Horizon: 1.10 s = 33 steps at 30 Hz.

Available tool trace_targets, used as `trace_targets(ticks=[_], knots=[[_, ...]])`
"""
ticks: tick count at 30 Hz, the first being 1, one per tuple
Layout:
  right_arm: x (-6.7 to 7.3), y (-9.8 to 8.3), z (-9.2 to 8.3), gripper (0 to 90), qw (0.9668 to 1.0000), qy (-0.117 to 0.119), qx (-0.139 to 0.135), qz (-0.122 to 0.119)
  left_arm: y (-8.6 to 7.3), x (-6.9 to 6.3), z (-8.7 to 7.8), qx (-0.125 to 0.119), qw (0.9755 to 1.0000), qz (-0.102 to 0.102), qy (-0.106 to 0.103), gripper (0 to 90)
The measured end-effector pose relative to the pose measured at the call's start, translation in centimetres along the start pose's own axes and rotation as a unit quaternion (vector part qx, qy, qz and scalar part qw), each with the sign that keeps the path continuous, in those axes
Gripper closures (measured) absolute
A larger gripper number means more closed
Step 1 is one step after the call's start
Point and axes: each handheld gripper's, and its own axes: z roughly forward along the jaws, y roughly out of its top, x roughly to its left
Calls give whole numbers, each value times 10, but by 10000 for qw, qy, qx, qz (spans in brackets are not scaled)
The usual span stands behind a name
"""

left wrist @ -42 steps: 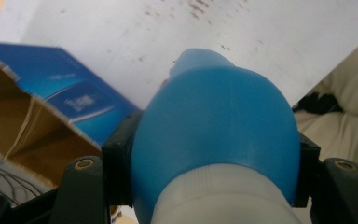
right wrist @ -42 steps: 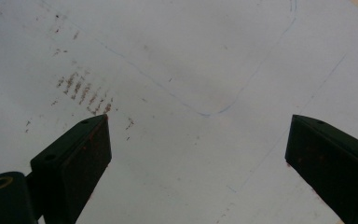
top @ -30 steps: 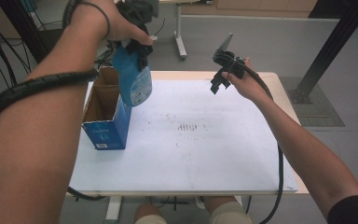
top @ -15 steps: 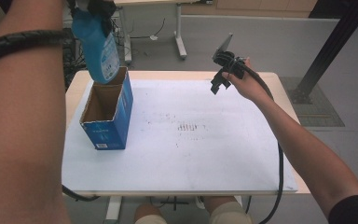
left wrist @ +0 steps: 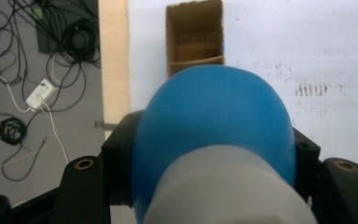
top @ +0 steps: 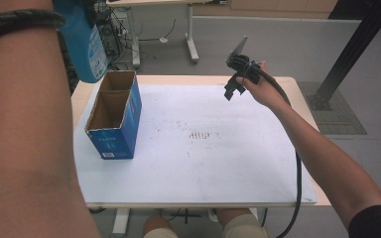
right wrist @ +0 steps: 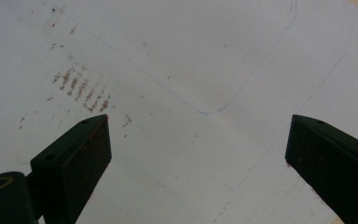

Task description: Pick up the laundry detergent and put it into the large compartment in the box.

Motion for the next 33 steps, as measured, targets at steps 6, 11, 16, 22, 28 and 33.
trace_targets(ticks=[6, 11, 16, 22, 28, 33], knots=[[0, 1, 0, 69, 10000, 7, 7, -24, 4, 4, 3, 62, 9998, -167, 17, 376], [-1, 0, 0, 69, 10000, -5, 23, -66, 4, 7, 5, 32, 9997, -247, -1, 376], [-2, 0, 0, 69, 10000, 3, 6, -45, 5, 7, 10, 79, 9996, -266, 28, 376], [-1, 0, 0, 70, 10000, 10, 3, -60, 5, 7, 15, 62, 9996, -266, -32, 376], [-1, 0, -1, 70, 10000, 3, 6, -54, 5, 9, 22, 37, 9996, -271, -101, 376], [-1, -2, -2, 69, 10000, -9, 2, -34, 6, 11, 29, 78, 9995, -253, -148, 376]])
